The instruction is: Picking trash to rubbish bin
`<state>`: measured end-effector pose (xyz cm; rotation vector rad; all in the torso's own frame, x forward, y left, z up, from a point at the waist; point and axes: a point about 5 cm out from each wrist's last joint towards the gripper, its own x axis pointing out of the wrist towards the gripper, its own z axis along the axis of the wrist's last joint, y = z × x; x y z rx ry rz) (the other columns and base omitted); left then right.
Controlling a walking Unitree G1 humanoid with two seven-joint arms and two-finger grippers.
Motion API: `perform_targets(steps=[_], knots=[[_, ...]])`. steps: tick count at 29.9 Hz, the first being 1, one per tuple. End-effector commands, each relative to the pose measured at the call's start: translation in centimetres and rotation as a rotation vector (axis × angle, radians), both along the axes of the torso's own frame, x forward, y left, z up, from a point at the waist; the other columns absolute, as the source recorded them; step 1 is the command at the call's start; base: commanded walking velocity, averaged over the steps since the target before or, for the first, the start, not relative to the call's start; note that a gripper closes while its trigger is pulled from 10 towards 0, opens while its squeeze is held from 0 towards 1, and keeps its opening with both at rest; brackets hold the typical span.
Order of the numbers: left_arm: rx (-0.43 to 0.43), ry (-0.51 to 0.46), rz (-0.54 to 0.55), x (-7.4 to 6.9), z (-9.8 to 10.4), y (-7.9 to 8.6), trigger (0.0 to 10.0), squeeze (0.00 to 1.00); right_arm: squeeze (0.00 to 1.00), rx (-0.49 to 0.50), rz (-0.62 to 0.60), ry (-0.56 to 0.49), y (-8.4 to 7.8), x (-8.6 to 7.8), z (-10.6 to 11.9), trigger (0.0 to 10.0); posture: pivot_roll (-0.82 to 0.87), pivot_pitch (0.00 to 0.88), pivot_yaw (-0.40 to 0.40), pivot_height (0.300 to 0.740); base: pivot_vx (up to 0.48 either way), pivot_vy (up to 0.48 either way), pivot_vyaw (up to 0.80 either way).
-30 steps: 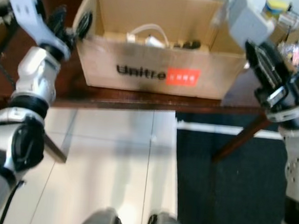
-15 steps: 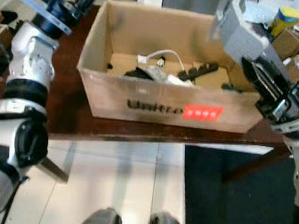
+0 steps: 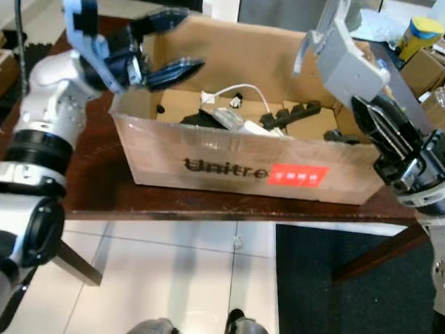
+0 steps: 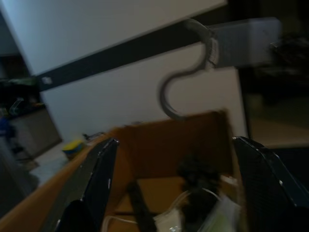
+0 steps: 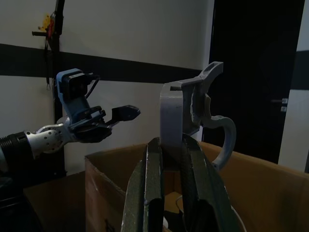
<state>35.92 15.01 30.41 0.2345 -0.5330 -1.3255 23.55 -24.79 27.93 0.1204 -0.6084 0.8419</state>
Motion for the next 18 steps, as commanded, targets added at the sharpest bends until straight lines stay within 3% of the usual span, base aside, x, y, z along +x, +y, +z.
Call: perform_targets(steps=[1, 4, 6, 9, 13, 15, 18], knots=[[0.053, -0.002, -0.016, -0.2, -0.2, 0.2, 10.0, 0.0, 0.0, 0.015, -0.012, -0.017, -0.3, -0.2, 0.3, 10.0, 0.1, 0.093, -0.021, 0.74, 0.0, 0.0, 0.0], [0.06, -0.012, -0.012, -0.2, 0.0, 0.4, 10.0, 0.0, 0.0, 0.022, -0.036, -0.012, -0.5, 0.0, 0.1, 10.0, 0.1, 0.093, -0.021, 0.74, 0.0, 0.0, 0.0], [0.063, -0.024, -0.015, -0.3, 0.2, 0.5, 10.0, 0.0, 0.0, 0.036, -0.176, 0.021, -1.3, 1.5, -0.1, 10.0, 0.1, 0.093, -0.021, 0.74, 0.0, 0.0, 0.0], [0.056, -0.032, -0.016, -0.4, 0.4, 0.3, 10.0, 0.0, 0.0, 0.037, -0.225, 0.044, -1.3, 2.4, -0.4, 10.0, 0.1, 0.093, -0.021, 0.74, 0.0, 0.0, 0.0], [0.065, -0.028, -0.028, -0.4, 0.2, 0.0, 10.0, 0.0, 0.0, 0.015, -0.208, 0.069, -0.5, 3.2, -0.8, 10.0, 0.09, 0.097, -0.016, 0.74, 0.0, 0.0, 0.0], [0.077, -0.021, -0.048, -0.5, 0.0, -0.4, 10.0, 0.0, 0.0, 0.013, -0.17, 0.102, 0.2, 4.6, -1.2, 10.0, 0.09, 0.097, -0.016, 0.74, 0.0, 0.0, 0.0], [0.08, -0.02, -0.059, -0.5, 0.0, -0.6, 10.0, 0.0, 0.0, 0.016, -0.155, 0.115, 0.5, 5.4, -1.3, 10.0, 0.09, 0.097, -0.016, 0.74, 0.0, 0.0, 0.0]])
